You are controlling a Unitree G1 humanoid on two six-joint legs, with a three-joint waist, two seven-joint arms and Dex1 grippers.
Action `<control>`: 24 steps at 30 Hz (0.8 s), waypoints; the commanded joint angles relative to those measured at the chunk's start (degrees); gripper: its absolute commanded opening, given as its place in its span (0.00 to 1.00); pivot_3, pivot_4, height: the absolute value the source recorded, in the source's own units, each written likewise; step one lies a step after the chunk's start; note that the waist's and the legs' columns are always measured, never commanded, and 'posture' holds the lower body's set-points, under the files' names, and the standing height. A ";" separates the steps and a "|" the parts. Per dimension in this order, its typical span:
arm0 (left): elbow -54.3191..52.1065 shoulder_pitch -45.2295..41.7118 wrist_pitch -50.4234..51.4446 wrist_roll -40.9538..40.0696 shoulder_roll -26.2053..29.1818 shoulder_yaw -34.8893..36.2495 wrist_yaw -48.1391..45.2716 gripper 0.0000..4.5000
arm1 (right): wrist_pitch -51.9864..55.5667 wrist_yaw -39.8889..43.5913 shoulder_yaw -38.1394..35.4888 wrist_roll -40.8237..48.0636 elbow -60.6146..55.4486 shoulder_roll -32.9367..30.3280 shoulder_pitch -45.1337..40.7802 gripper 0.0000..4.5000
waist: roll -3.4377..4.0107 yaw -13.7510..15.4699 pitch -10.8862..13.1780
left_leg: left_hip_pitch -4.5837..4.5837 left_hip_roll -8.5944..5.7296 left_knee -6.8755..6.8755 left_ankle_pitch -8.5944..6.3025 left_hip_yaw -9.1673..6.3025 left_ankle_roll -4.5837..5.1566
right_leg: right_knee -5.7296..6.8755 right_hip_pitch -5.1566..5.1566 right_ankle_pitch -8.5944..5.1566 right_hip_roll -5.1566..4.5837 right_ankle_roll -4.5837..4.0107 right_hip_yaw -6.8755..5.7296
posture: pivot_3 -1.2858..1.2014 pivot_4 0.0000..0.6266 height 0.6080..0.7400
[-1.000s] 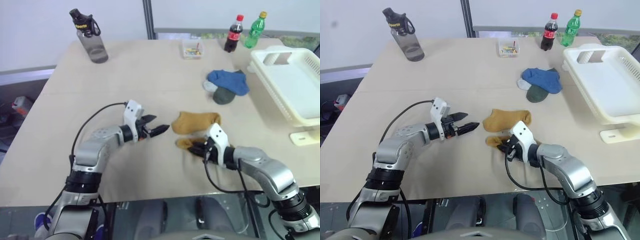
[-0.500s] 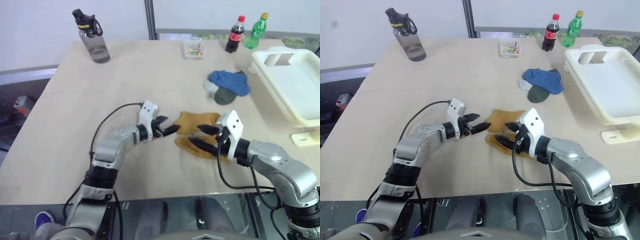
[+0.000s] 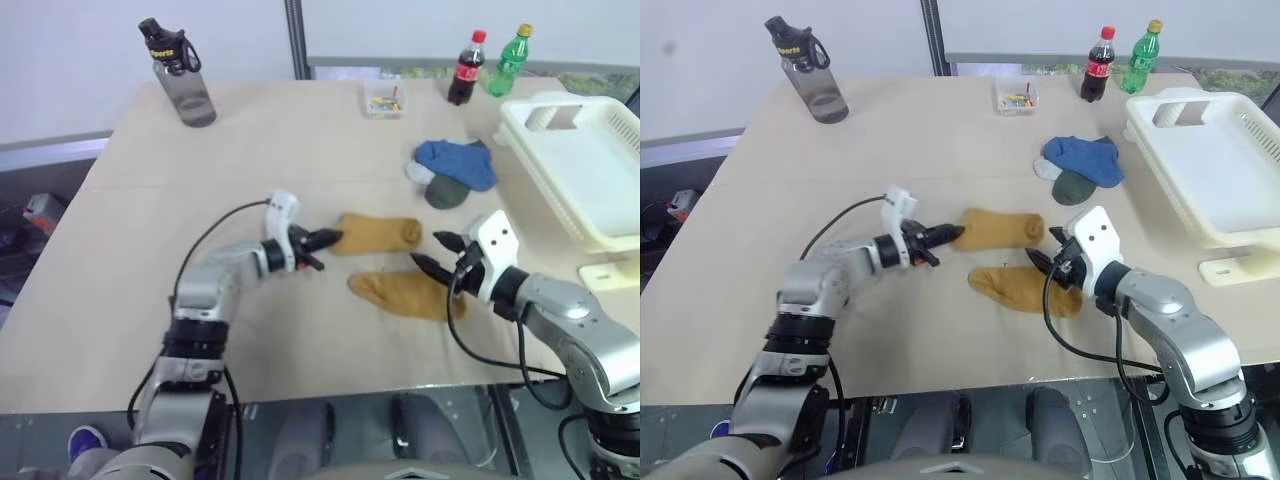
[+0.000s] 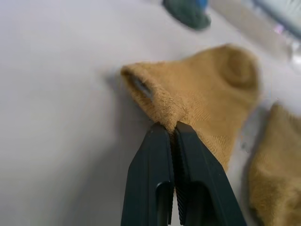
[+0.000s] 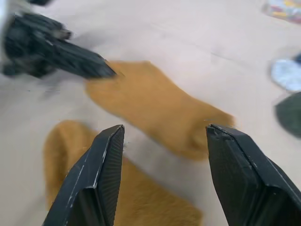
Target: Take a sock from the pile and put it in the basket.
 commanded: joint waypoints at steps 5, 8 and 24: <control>-4.01 -10.59 18.14 -9.75 16.78 9.11 -3.44 0.00 | -2.78 -0.33 -1.39 -0.72 -1.01 1.02 -0.43 0.63 | -0.21 -0.13 0.17 | -0.03 0.00 0.00 0.00 -0.07 0.00 | 0.01 -0.04 0.00 0.02 0.00 -0.02 | 0.52 0.24 1.00; -5.04 -18.18 29.18 -13.55 23.23 4.60 -7.90 0.00 | -3.27 -0.86 -2.02 -1.01 -0.61 1.77 -0.46 0.63 | -0.31 0.09 0.23 | -0.12 0.00 0.00 0.00 -0.14 0.00 | 0.02 -0.07 -0.01 0.04 0.01 -0.09 | 0.52 0.24 1.00; -0.16 -15.56 13.92 0.69 -6.33 -15.12 7.25 0.47 | 3.65 -6.61 -7.52 0.73 -7.94 2.53 4.38 0.63 | -0.27 -0.09 0.22 | -0.05 -0.09 0.00 0.00 0.04 0.00 | 0.00 -0.02 -0.07 -0.08 0.09 0.07 | 0.52 0.24 1.00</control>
